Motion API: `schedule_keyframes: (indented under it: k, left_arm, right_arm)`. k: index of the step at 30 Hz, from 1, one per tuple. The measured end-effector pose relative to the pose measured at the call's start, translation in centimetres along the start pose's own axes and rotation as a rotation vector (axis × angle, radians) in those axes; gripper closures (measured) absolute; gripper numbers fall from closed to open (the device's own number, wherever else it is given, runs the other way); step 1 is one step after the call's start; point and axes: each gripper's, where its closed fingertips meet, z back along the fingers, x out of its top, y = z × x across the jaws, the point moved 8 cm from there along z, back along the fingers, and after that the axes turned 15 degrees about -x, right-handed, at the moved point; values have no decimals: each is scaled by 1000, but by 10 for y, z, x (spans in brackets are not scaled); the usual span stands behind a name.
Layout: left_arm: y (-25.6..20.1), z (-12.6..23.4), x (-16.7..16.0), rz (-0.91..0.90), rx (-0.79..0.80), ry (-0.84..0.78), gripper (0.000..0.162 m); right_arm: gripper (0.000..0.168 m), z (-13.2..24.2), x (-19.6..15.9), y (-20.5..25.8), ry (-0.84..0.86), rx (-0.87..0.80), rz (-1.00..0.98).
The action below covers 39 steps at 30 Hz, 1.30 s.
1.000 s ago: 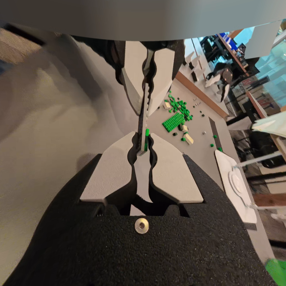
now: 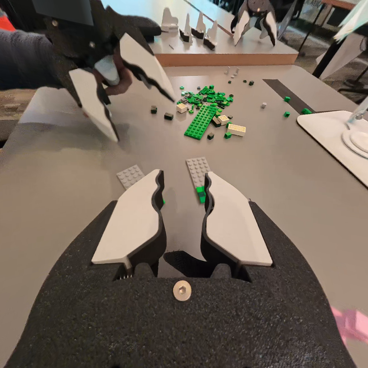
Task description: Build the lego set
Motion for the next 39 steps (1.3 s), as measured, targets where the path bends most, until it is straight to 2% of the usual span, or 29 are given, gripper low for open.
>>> schedule_keyframes:
  k: [2, 5, 7, 8, 10, 12, 14, 15, 16, 18, 20, 23, 25, 28, 31, 36, 39]
  left_arm:
    - [20, 26, -16, 235, 194, -133, 80]
    - [52, 66, -42, 526, 435, -339, 80]
    - [76, 95, -68, 602, 673, -408, 90]
    - [86, 110, -81, 611, 801, -428, 105]
    - [100, 132, -101, 649, 925, -575, 120]
    - [108, 140, -117, 663, 966, -652, 119]
    - [111, 141, -132, 631, 1040, -592, 119]
    - [110, 144, -132, 606, 1054, -606, 118]
    - [109, 146, -129, 555, 1058, -623, 118]
    - [111, 146, -128, 491, 1073, -592, 120]
    - [116, 145, -127, 467, 1095, -520, 119]
    - [115, 152, -127, 408, 1208, -443, 120]
    - [111, 157, -127, 385, 1252, -438, 121]
    - [108, 158, -125, 359, 1260, -440, 120]
    - [109, 155, -125, 352, 1260, -387, 120]
    - [109, 158, -126, 364, 1262, -414, 121]
    - [108, 161, -128, 388, 1265, -442, 121]
  right_arm:
    - [139, -14, 15, -7, 24, 18, 10]
    - [153, -51, 43, -22, 37, 47, 41]
    - [154, -87, 62, -29, 65, 74, 60]
    - [155, -107, 71, -34, 82, 58, 66]
    - [159, -148, 89, -41, 120, -10, 60]
    - [157, -185, 102, -42, 168, -11, 35]
    - [155, -215, 112, -42, 225, 36, 16]
    - [156, -227, 116, -43, 251, 59, 21]
    - [164, -238, 118, -44, 277, 85, 34]
    - [164, -260, 120, -49, 361, 98, 25]
    - [161, -288, 127, -51, 446, 110, -76]
    - [161, -341, 146, -42, 569, 164, -321]
    - [157, -377, 158, -35, 685, 184, -373]
    - [149, -420, 167, -31, 855, 124, -278]
    - [144, -446, 161, -25, 1031, 73, -136]
    - [151, -467, 154, -24, 1101, -31, 5]
    - [153, -472, 152, -25, 1120, -35, -6]
